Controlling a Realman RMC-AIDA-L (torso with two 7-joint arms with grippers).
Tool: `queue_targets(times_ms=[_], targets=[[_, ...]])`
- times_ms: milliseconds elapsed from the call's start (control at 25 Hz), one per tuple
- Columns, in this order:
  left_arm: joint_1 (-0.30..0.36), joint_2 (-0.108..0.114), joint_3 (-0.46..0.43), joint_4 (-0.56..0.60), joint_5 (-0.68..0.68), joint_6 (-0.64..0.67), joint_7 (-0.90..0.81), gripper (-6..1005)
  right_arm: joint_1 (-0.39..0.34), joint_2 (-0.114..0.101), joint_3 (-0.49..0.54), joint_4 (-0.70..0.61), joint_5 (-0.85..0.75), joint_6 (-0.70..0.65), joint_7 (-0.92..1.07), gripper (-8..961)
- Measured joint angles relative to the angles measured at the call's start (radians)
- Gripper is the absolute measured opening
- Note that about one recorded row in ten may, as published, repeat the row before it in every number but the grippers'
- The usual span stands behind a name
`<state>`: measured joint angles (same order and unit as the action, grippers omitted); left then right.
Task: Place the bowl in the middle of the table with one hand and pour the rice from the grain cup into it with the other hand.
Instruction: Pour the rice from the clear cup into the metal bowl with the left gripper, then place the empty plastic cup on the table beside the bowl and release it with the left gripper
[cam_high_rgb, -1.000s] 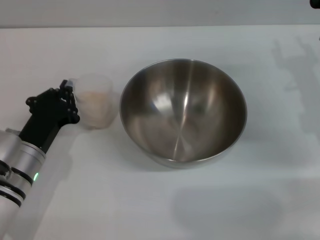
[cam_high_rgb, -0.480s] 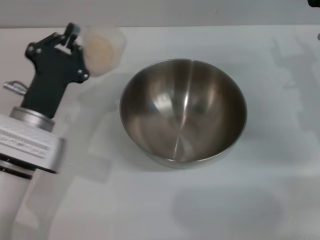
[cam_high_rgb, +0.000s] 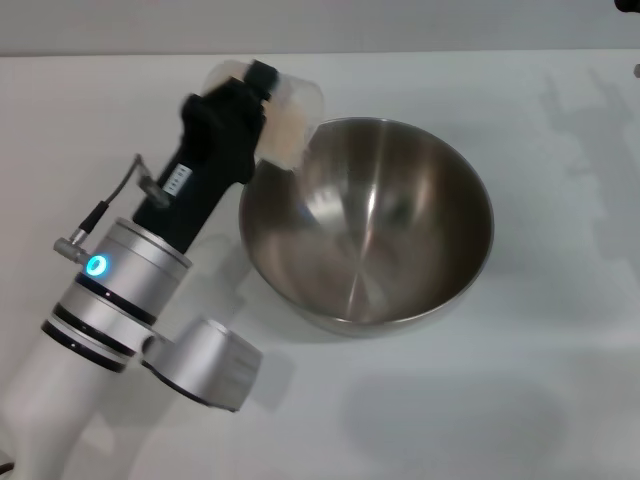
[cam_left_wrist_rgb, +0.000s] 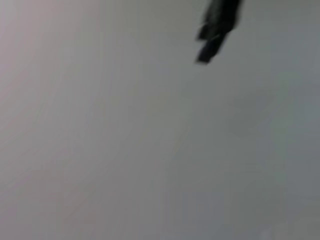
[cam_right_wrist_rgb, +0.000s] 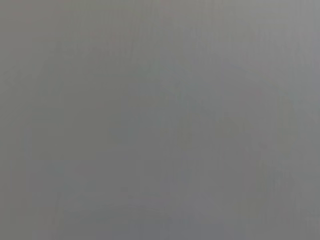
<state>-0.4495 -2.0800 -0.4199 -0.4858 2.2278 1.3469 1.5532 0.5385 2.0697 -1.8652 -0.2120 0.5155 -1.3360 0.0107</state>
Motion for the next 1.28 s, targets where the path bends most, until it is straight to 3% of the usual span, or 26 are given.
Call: queue_targets(times_ms=[160, 520, 640, 840, 1280], targets=[[0.003, 0.0, 0.02, -0.01, 0.033, -0.013, 0.264, 42, 0.007, -0.002, 0.0, 0.007, 0.0, 0.006, -0.002, 610], [0.014, 0.0, 0.044, -0.022, 0.073, -0.023, 0.508, 46, 0.022, -0.002, 0.008, 0.006, -0.005, 0.023, -0.021, 610], [0.013, 0.0, 0.042, -0.021, 0.072, -0.023, 0.518, 48, 0.026, -0.002, 0.008, 0.006, -0.005, 0.023, -0.033, 610], [0.022, 0.0, 0.117, -0.051, 0.074, -0.039, 0.518, 50, 0.029, -0.002, 0.008, 0.006, -0.004, 0.025, -0.04, 610], [0.028, 0.001, 0.063, -0.054, 0.066, -0.071, 0.506, 56, 0.031, -0.002, 0.008, 0.006, -0.007, 0.035, -0.04, 610]])
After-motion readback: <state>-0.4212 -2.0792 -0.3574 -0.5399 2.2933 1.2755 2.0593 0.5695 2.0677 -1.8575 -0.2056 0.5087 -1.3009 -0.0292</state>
